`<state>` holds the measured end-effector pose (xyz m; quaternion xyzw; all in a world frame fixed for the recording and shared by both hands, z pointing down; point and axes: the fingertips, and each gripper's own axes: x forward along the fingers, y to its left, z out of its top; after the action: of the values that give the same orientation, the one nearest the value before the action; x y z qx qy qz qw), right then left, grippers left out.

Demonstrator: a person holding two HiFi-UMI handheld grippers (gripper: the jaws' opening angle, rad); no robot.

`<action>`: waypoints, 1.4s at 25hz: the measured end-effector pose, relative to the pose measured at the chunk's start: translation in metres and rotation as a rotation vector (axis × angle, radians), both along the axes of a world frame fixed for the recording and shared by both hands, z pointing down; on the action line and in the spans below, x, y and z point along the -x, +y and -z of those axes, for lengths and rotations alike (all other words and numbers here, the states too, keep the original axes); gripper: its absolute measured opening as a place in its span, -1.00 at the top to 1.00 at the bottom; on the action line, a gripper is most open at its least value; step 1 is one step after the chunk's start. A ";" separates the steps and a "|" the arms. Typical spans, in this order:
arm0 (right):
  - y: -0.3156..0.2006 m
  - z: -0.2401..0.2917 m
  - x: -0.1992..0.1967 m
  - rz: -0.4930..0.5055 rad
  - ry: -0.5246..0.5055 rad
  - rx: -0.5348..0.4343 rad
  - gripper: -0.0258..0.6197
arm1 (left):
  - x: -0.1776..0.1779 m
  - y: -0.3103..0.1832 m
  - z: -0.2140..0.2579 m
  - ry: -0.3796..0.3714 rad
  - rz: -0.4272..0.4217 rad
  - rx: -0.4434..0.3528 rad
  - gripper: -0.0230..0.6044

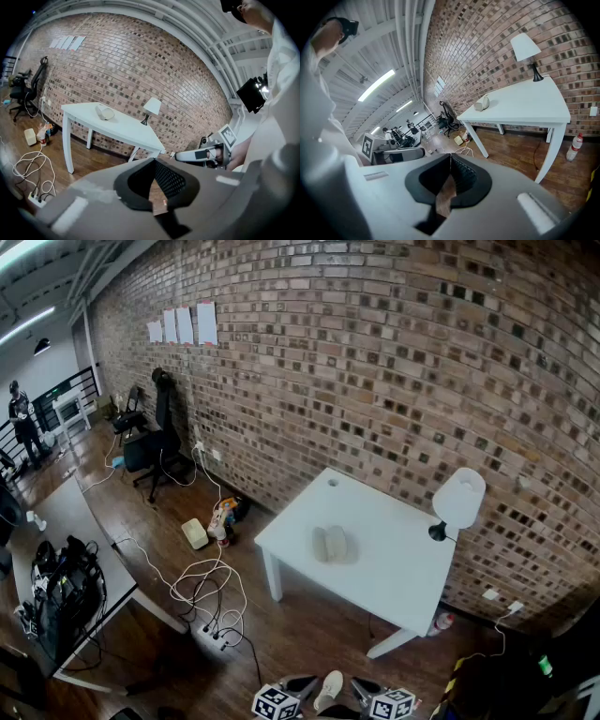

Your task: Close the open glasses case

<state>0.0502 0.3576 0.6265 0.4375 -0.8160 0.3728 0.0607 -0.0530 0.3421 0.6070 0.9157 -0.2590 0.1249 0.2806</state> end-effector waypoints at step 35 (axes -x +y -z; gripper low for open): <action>-0.249 0.031 -0.056 0.210 -0.097 -0.022 0.89 | -0.064 -0.227 0.046 -0.079 0.181 -0.065 0.92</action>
<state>0.1059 0.1084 0.5951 0.3317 -0.8633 0.3762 0.0552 0.0110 0.1146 0.5609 0.8915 -0.3553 0.1268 0.2506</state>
